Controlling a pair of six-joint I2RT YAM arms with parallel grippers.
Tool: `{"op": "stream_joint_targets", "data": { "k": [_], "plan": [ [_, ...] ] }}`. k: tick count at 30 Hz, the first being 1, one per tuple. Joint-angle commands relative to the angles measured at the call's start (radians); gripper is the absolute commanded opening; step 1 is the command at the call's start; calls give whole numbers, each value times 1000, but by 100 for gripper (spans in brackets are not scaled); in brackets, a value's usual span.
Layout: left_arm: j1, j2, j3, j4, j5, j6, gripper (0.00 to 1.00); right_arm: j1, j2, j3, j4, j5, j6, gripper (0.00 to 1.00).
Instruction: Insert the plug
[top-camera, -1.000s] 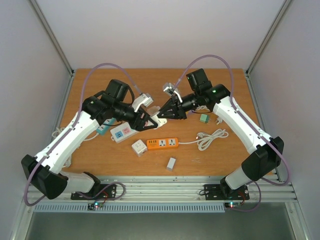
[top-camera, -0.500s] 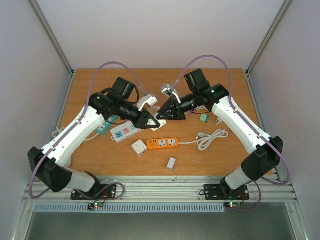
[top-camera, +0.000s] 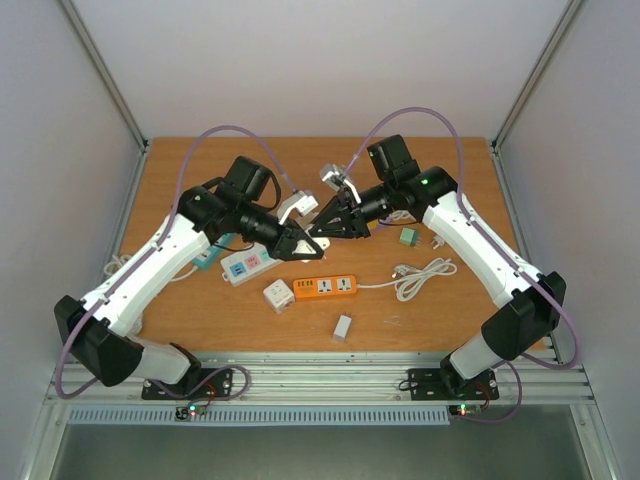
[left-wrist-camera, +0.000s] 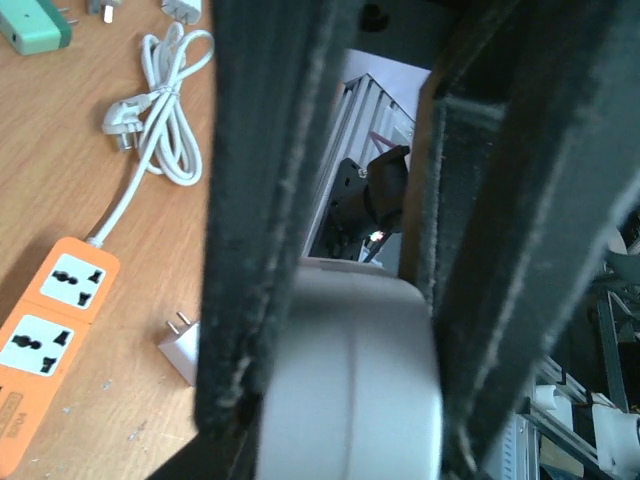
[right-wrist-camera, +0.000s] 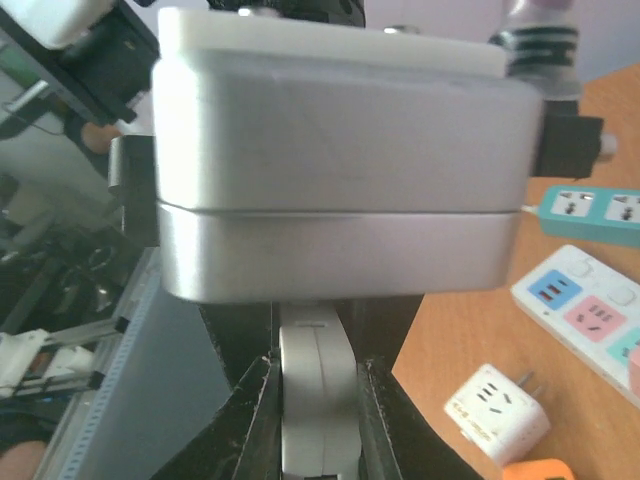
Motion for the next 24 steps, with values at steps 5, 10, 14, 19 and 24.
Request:
{"op": "stream_joint_targets", "data": {
  "k": [5,10,14,19,24],
  "plan": [
    [-6,-33,-4,55,-26,-27,9,12,-2,27,19,2,15,15],
    [-6,-44,-23,79,-59,-14,3,3,-53,-21,136,65,161,48],
    [-4,-72,-42,129,-81,-36,2,-15,-111,-103,291,101,332,58],
    [-5,-118,-66,203,-90,-74,2,-19,-183,-235,521,138,577,62],
    [-5,-159,-99,296,-68,-137,1,-15,-233,-355,776,188,768,57]
  ]
}}
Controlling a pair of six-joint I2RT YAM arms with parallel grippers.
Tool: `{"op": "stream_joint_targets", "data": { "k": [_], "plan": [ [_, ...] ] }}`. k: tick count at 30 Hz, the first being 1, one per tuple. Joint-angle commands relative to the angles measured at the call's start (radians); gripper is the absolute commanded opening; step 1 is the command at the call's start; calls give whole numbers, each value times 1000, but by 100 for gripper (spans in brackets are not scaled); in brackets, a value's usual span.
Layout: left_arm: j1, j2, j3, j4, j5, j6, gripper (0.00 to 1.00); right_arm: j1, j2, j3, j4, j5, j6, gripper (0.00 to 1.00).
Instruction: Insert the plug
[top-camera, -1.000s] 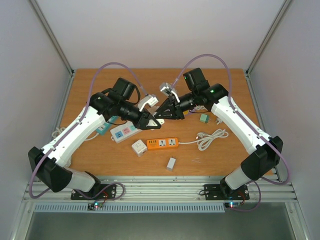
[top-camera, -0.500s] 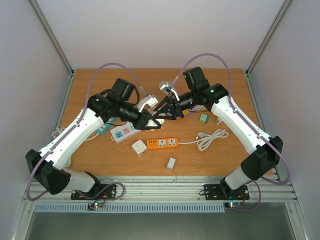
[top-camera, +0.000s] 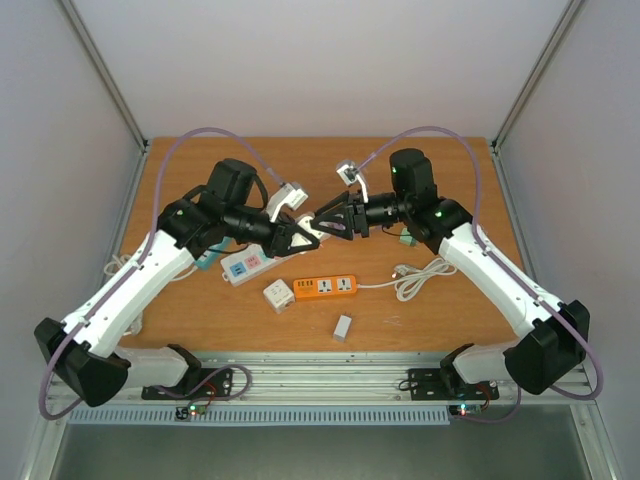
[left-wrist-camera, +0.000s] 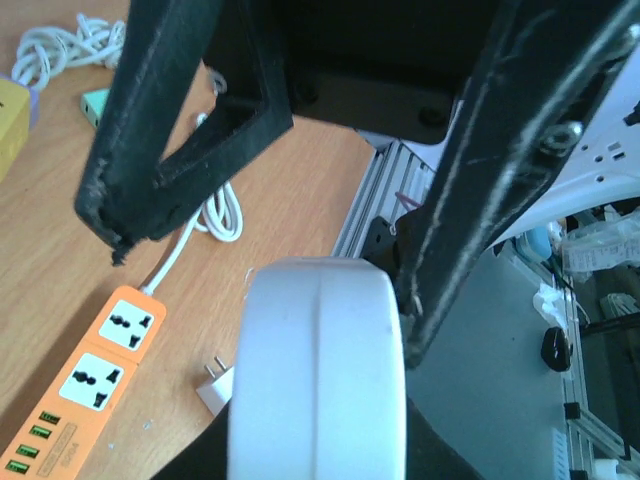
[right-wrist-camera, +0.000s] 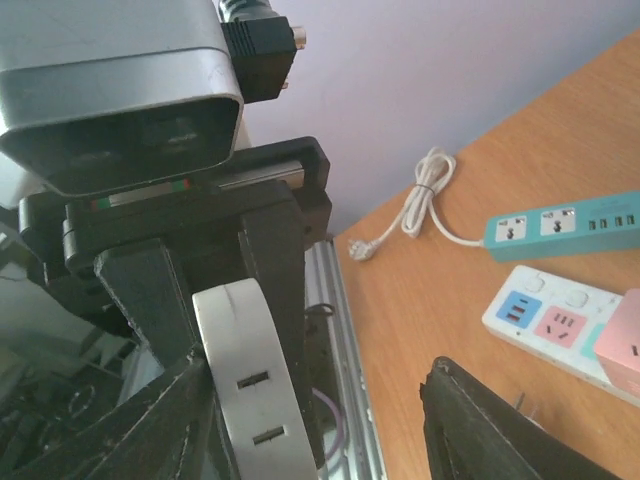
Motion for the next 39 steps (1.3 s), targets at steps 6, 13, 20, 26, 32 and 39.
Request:
{"op": "stream_joint_targets", "data": {
  "k": [6,13,20,26,32,39],
  "plan": [
    [0,-58,-23,202,81,-113,1,20,-23,-57,316,13,263,49],
    [0,-89,-24,249,68,-157,15,23,-19,-46,357,-67,316,8],
    [1,-138,-18,176,9,-144,53,22,-17,-13,316,-117,264,1],
    [2,-121,0,108,47,-172,42,22,-12,6,284,-133,210,1],
    [2,-72,16,97,108,-197,28,23,3,14,253,-188,159,1],
    [13,-2,54,86,153,-240,16,23,13,19,128,-202,13,1]
  ]
}}
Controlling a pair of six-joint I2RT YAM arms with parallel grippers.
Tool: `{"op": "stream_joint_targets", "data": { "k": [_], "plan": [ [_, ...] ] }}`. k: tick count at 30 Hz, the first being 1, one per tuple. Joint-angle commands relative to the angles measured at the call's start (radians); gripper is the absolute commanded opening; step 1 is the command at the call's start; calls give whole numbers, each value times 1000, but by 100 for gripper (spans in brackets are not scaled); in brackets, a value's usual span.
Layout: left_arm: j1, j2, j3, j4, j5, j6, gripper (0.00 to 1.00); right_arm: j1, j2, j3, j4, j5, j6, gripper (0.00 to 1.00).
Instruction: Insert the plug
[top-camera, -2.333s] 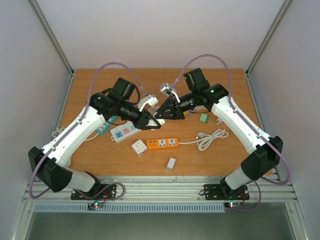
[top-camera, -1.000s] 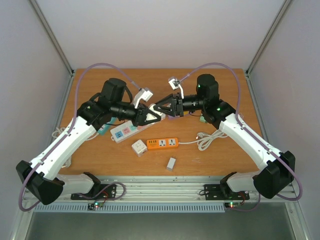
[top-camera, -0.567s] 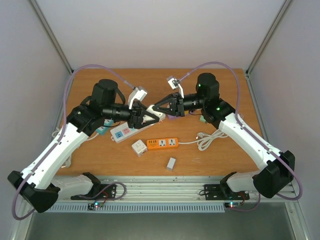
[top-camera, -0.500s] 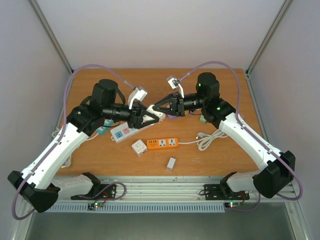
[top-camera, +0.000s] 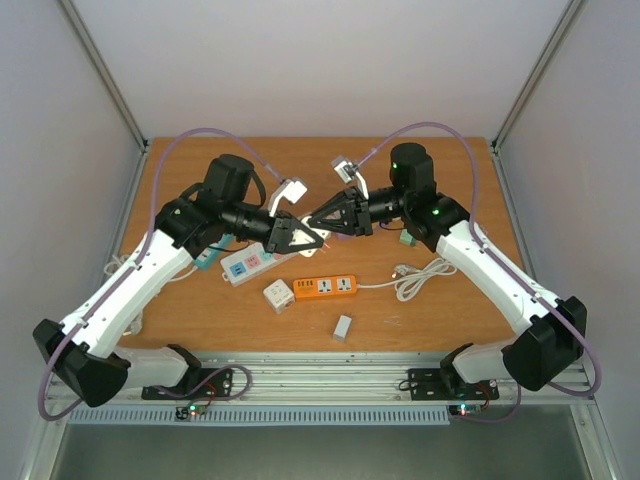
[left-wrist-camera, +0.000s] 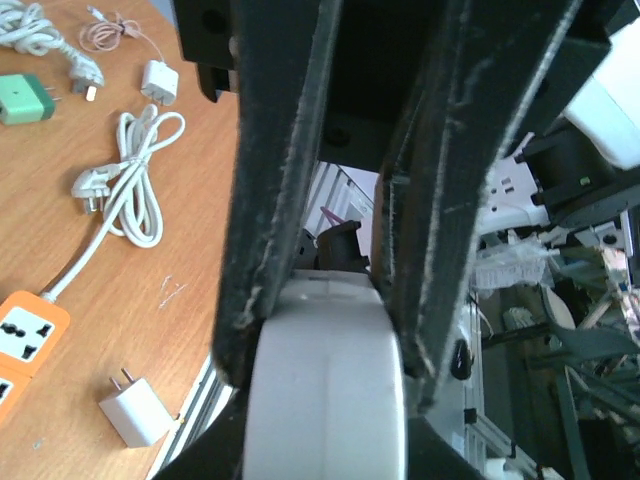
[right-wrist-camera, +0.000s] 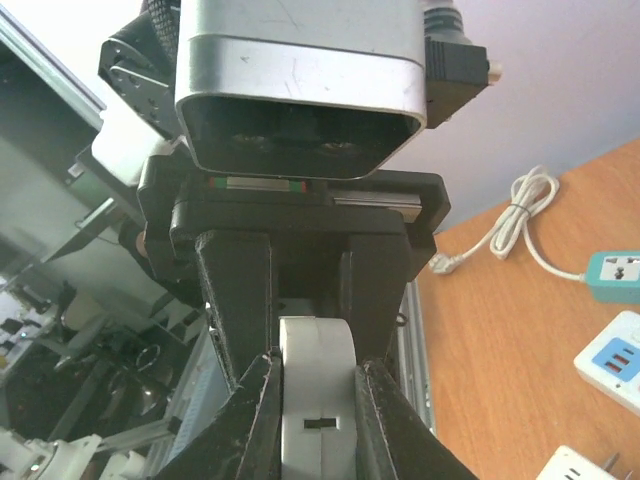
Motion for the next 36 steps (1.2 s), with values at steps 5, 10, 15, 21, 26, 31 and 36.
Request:
{"op": "stream_joint_targets", "data": {
  "k": [5,10,15,21,26,31,36],
  "plan": [
    [25,7,5,83,59,-98,0,7,-3,42,-122,-3,-141,4],
    [32,-9,3,10,-19,18,1,-1,-12,62,-194,119,-135,57],
    [46,-49,-34,-87,-221,294,0,-24,-65,8,-184,270,-99,76],
    [78,-82,-165,-87,-462,601,0,-40,-185,-121,-151,498,-30,79],
    [114,-76,-305,-34,-614,849,0,-45,-256,-204,-194,639,-5,79],
    [171,11,-345,-9,-718,904,0,-48,-258,-284,-176,687,66,79],
    [194,112,-353,11,-770,938,0,-54,-211,-315,-173,706,121,78]
  ]
}}
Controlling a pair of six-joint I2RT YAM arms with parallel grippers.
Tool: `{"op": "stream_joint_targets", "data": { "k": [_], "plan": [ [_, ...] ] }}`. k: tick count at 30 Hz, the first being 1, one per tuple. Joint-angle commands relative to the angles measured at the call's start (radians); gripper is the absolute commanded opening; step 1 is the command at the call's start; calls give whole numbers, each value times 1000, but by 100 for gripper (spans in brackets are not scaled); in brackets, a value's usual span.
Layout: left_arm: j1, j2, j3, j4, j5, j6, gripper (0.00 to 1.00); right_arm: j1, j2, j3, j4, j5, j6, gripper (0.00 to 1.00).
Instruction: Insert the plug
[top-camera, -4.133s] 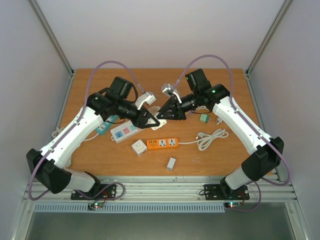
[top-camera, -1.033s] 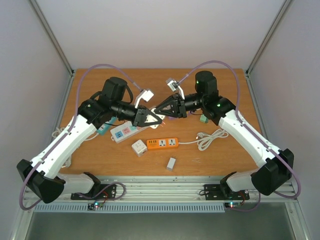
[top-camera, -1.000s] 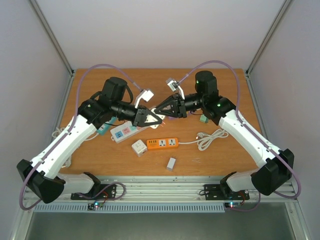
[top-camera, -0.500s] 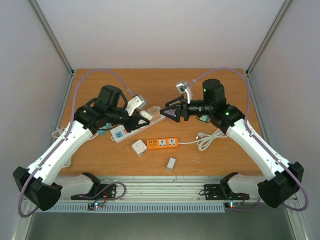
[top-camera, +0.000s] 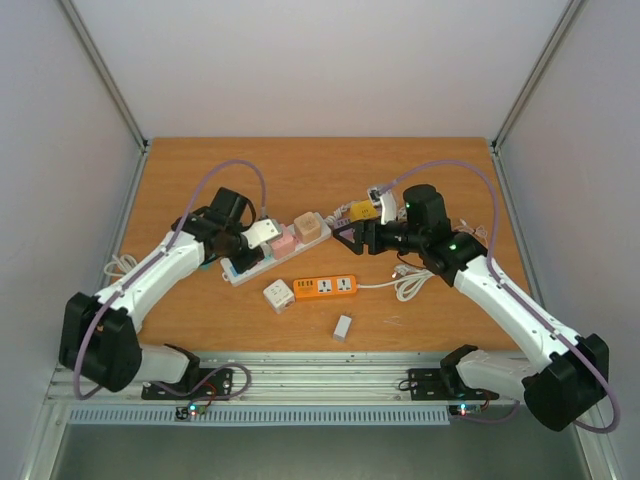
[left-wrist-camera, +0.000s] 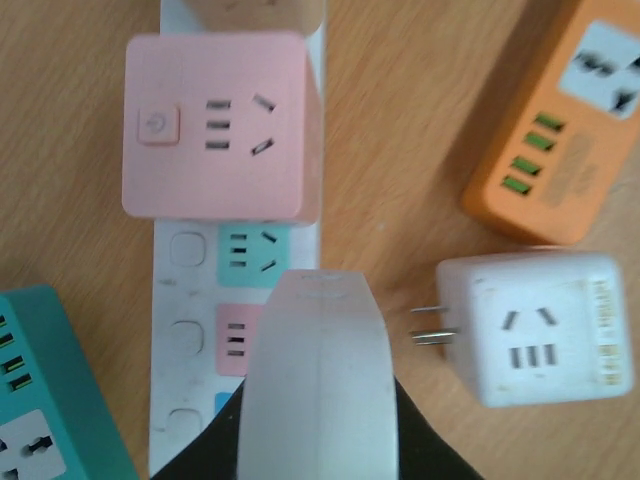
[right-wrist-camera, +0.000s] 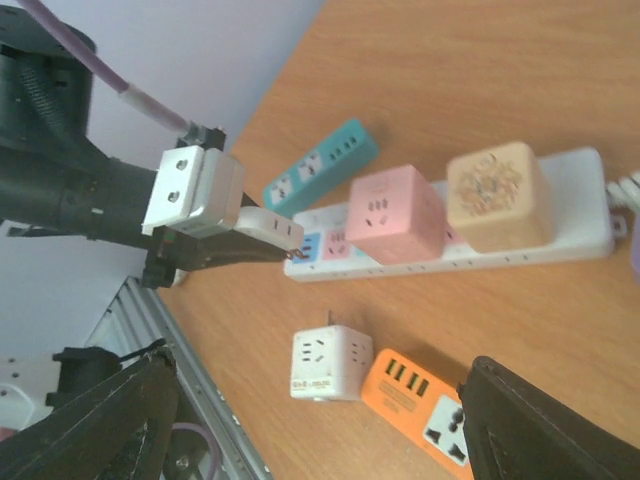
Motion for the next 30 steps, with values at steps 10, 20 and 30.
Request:
{"op": "stream_joint_targets", "data": {
  "k": [10,20,30],
  "plan": [
    [49,161,-81,210,-109,80,0,-14,35,-31,14,70,76,77],
    [56,196,-88,230,-174,91,0,-14,34,-40,27,49,76,76],
    [59,249,-102,264,-208,73,0,-14,48,-52,24,35,76,76]
  ]
}}
